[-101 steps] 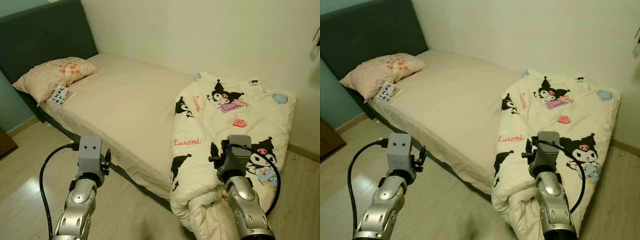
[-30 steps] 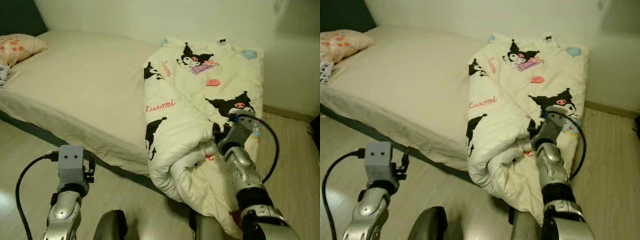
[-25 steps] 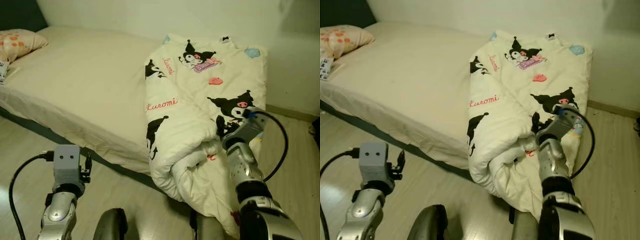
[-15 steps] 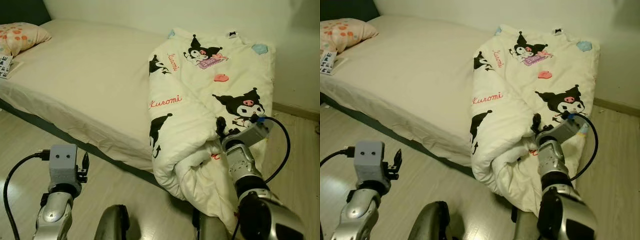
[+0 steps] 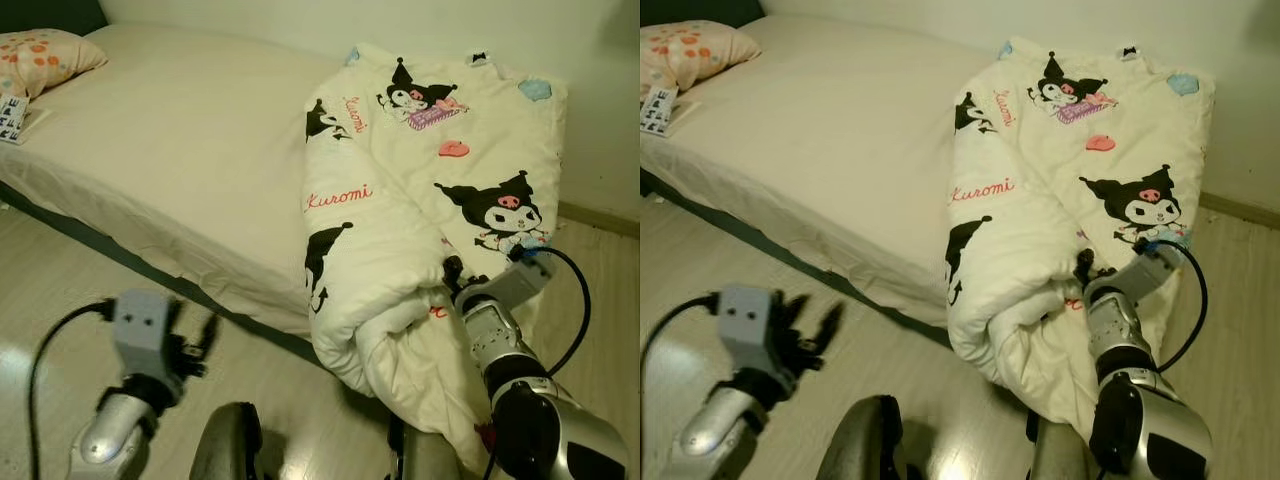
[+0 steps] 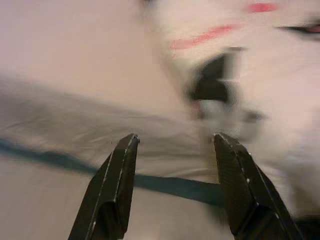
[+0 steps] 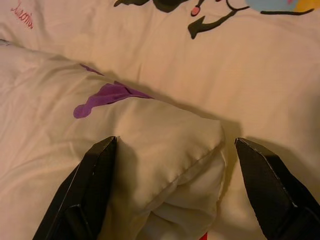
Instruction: Clean up the room
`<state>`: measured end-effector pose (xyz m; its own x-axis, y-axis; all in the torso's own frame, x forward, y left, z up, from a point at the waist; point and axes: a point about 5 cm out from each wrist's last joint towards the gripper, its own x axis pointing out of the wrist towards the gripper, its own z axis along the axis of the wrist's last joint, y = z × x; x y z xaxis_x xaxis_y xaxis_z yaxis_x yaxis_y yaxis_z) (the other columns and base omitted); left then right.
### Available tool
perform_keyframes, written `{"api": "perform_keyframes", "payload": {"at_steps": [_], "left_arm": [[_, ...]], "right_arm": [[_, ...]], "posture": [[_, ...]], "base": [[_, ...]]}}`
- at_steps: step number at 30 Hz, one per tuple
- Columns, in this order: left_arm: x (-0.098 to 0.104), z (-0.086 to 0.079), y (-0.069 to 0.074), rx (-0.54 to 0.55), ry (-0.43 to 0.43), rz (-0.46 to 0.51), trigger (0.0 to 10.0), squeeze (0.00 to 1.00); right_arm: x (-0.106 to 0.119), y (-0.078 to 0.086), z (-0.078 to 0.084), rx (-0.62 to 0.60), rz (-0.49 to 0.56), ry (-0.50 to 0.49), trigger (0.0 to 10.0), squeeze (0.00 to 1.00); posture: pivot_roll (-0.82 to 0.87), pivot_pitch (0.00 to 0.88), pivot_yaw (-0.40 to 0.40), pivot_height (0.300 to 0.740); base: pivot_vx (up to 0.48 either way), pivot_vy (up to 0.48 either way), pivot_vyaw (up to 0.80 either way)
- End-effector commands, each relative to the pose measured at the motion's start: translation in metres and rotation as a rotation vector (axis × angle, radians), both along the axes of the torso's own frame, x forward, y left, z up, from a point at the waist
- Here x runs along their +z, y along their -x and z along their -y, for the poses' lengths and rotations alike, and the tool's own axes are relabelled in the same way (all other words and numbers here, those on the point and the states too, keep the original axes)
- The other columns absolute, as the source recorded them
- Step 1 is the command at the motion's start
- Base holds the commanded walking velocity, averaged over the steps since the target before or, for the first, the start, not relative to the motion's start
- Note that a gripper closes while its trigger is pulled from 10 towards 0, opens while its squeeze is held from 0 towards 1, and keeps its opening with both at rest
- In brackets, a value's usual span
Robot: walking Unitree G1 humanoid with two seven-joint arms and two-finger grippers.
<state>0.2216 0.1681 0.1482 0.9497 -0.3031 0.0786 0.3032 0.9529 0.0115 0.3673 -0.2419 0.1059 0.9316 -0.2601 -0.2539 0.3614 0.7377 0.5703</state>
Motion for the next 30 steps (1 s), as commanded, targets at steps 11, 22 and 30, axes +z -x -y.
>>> {"api": "perform_keyframes", "payload": {"at_steps": [11,22,30], "left_arm": [[-0.020,0.012,0.037,-0.545,-0.222,-0.203,10.0,0.00],[-0.015,0.006,0.033,-0.534,-0.238,-0.199,10.0,0.00],[-0.016,0.004,0.034,-0.537,-0.253,-0.203,10.0,0.00]], "right_arm": [[-0.005,0.000,-0.005,0.109,-0.006,0.014,10.0,0.00],[-0.002,-0.001,-0.007,0.134,0.026,-0.006,0.0,0.00],[-0.001,-0.002,-0.008,0.140,0.032,-0.008,0.0,0.00]], "posture": [[0.11,0.280,0.030,0.575],[0.11,0.282,0.026,0.575],[0.11,0.282,0.021,0.575]], "base": [[0.000,0.000,0.00],[0.000,0.000,0.00],[0.000,0.000,0.00]]}}
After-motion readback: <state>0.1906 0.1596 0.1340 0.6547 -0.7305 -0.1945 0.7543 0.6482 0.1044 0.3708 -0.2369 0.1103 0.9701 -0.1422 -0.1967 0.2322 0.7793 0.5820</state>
